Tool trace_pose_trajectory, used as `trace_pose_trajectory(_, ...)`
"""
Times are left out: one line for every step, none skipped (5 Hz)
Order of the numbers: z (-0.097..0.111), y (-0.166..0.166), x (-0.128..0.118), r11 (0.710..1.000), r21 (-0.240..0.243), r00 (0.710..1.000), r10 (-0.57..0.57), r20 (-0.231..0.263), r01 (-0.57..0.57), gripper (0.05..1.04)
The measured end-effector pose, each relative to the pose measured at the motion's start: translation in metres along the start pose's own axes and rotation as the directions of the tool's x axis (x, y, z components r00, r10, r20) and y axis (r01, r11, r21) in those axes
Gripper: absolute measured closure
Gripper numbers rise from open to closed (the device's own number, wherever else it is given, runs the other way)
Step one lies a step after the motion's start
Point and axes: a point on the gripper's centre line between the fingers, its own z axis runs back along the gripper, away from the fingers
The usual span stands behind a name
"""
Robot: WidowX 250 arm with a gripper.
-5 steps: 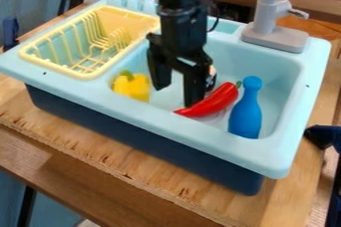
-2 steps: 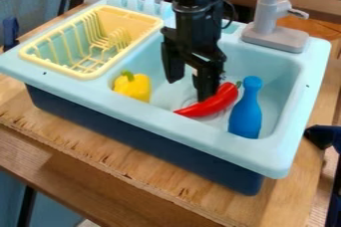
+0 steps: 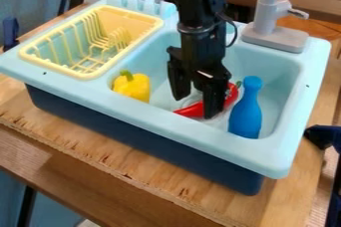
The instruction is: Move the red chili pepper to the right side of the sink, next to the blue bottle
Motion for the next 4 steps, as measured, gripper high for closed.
trace_pose_trajectory(-0.014, 0.001, 0.000, 1.000, -0.010, 1.000, -0.003, -0.026, 0.003, 0.133)
trace_pose_trajectory(-0.021, 0.002, 0.002, 1.000, -0.006, 0.999, -0.003, -0.038, 0.003, 0.430)
trace_pose_trajectory(-0.021, 0.002, 0.000, 1.000, -0.016, 0.999, -0.017, -0.042, 0.016, 0.703)
trace_pose_trajectory(-0.007, -0.003, -0.008, 1.000, -0.024, 1.000, -0.021, -0.022, 0.021, 0.736)
